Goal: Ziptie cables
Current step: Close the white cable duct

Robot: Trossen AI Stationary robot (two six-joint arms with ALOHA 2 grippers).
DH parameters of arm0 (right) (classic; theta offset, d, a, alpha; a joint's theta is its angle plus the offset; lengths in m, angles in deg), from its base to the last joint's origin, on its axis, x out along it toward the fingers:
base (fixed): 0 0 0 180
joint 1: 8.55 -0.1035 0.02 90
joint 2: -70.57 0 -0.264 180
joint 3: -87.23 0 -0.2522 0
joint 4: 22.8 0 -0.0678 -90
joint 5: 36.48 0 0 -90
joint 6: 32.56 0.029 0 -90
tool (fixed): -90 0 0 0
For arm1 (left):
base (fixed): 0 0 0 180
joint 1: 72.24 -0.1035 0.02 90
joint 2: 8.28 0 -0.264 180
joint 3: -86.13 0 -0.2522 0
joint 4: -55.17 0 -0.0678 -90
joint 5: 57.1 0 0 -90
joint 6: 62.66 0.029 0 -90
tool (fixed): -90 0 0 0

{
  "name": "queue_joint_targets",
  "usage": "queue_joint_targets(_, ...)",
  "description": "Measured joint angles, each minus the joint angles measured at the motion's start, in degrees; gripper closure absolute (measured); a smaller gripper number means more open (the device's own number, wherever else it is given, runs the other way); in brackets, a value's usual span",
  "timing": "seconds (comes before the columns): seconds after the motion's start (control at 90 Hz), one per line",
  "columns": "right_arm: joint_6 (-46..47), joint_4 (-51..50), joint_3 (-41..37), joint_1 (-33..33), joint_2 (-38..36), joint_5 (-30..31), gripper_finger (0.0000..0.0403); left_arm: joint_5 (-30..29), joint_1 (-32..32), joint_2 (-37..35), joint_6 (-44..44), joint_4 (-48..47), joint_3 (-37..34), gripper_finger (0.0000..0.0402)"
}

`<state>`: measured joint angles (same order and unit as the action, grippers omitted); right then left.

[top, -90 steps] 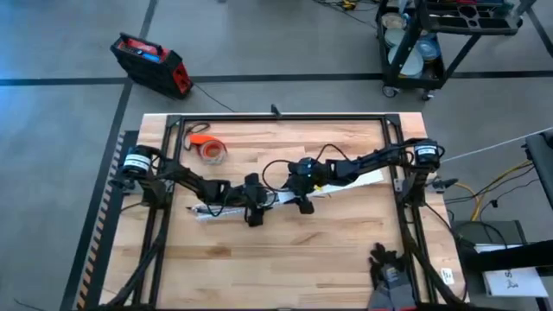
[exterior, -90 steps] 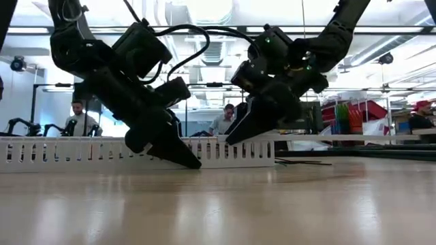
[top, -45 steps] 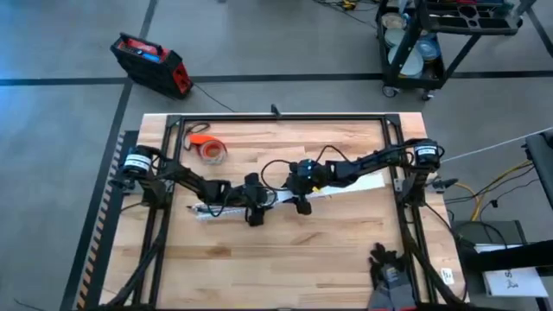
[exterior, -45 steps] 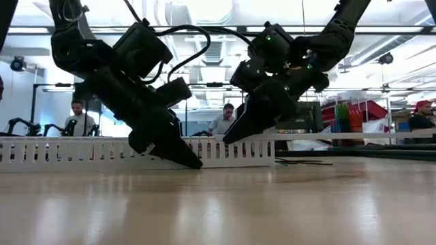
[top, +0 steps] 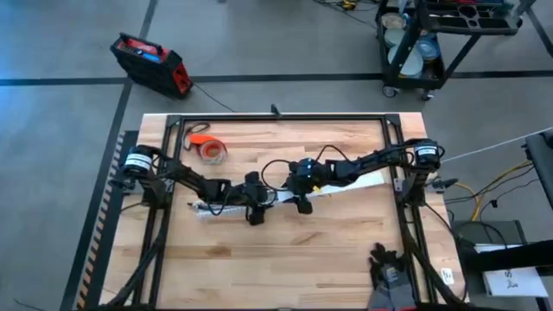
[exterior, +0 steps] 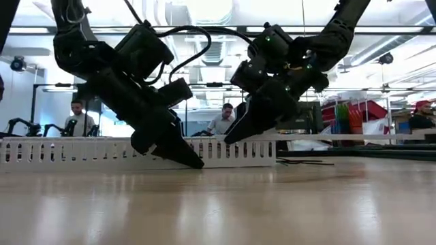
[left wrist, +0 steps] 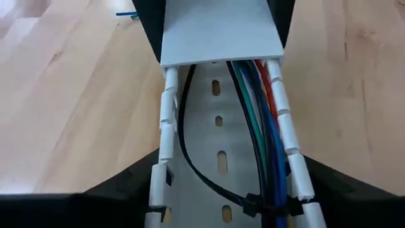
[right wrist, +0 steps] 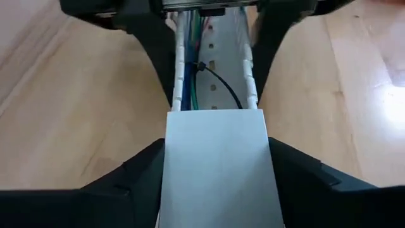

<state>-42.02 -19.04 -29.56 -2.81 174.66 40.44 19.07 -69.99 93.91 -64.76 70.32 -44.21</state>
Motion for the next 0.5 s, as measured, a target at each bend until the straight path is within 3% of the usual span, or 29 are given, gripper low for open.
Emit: queue_joint_targets(0.5,0.65,-3.27,1.66,-0.11,-0.04,-0.11,0.0175,0.62,-0.17,4.03,1.56,2.76,2.84,0.0164)
